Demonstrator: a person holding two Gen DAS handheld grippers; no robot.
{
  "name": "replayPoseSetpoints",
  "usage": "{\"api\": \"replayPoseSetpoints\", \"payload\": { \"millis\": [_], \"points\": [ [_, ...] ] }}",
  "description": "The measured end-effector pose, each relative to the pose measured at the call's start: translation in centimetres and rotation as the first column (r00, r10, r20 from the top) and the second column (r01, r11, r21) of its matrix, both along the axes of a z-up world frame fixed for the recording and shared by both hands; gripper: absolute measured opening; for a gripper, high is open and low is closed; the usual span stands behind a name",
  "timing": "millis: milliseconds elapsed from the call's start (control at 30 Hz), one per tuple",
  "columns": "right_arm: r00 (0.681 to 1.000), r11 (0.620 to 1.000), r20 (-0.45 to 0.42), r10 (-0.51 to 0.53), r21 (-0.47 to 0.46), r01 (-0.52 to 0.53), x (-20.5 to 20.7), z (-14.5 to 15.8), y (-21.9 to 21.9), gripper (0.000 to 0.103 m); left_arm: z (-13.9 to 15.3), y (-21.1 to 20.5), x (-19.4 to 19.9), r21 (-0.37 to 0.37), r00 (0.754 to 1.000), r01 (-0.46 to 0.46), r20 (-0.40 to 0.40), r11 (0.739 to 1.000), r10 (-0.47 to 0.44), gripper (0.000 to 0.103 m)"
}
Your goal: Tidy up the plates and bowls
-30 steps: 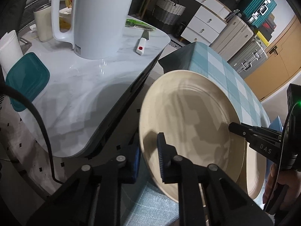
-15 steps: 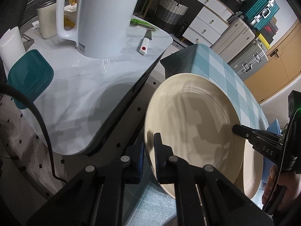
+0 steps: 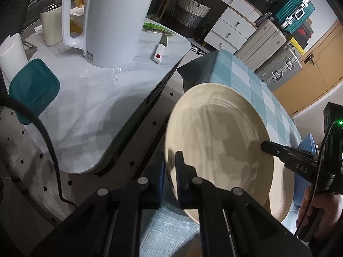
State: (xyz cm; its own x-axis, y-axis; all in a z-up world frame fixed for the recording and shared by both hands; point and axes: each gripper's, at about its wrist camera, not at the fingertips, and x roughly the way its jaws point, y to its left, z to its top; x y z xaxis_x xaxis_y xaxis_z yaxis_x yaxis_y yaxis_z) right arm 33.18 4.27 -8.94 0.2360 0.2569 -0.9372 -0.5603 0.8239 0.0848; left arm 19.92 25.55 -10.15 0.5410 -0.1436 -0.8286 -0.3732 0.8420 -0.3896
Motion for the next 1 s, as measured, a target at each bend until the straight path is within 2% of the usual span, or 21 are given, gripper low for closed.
{"api": "replayPoseSetpoints", "payload": {
  "millis": [467,633,700,1000],
  "points": [
    [0.999,1.000,0.030,-0.023,0.001,0.023,-1.9,3.1,-1.8,0.007,2.6,-1.5,-1.4,0.018,0.999,0.031,0.034,0.999,-0.032,0.007],
    [0.998,0.997,0.005,-0.067,0.027,0.067,-3.5,4.0,-3.6,0.007,3.8,-2.1,-2.7,0.005,0.998,0.053,0.043,0.999,-0.053,0.007],
    [0.998,0.997,0.010,-0.068,0.020,0.068,-4.5,4.3,-4.1,0.007,4.1,-2.4,-3.6,-0.025,0.996,0.064,0.058,0.998,-0.062,0.007],
    [0.996,0.996,0.017,-0.085,0.029,0.084,-9.6,5.7,-7.3,0.007,6.0,-5.5,-7.1,0.036,0.992,0.104,0.069,0.994,-0.106,0.007]
  ]
}}
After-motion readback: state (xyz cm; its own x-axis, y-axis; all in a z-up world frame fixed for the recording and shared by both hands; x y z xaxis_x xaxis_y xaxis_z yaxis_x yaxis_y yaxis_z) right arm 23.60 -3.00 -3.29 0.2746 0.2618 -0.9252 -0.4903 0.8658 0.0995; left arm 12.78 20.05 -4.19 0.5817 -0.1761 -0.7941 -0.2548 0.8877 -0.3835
